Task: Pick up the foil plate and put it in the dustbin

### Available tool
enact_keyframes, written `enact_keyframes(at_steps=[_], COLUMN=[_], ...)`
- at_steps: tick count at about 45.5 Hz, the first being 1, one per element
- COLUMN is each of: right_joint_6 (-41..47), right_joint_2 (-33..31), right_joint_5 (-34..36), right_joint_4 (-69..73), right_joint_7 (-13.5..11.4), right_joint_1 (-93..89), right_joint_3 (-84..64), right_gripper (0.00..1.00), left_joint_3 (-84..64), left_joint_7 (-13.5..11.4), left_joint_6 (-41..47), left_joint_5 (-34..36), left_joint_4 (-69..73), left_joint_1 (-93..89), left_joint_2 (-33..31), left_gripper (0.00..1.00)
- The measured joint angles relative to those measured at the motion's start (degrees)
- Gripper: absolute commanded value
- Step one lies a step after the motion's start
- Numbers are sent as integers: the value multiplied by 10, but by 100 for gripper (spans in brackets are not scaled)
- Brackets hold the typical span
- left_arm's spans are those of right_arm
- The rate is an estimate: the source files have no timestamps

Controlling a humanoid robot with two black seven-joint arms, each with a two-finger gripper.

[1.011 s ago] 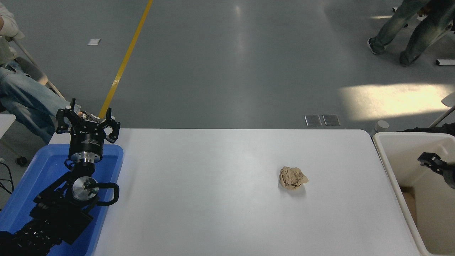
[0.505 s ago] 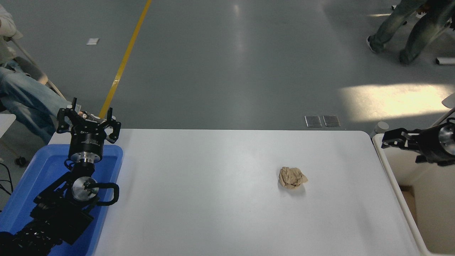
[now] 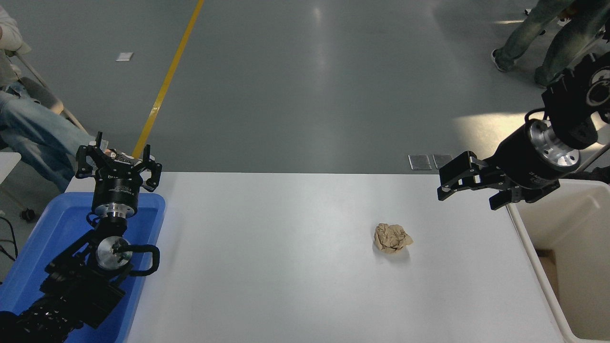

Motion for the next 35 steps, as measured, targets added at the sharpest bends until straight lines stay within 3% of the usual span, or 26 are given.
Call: enact_keyframes(at_steps=[14,35], right_joint_6=[-6,-11], right_joint_2=[89,91], right_joint_5=[66,85], right_joint_4=[-3,8], right_joint_7=[2,4], right_joint_1=[19,39], right_joint_3=[-12,-61], right_gripper=[100,100], left_joint_3=[0,0], left_joint_7=[0,-1], left_joint_6=[0,0], left_joint_5=[0,0], left_joint_4=[0,0], left_joint_1=[0,0], left_joint_2=[0,0], left_gripper=[99,99])
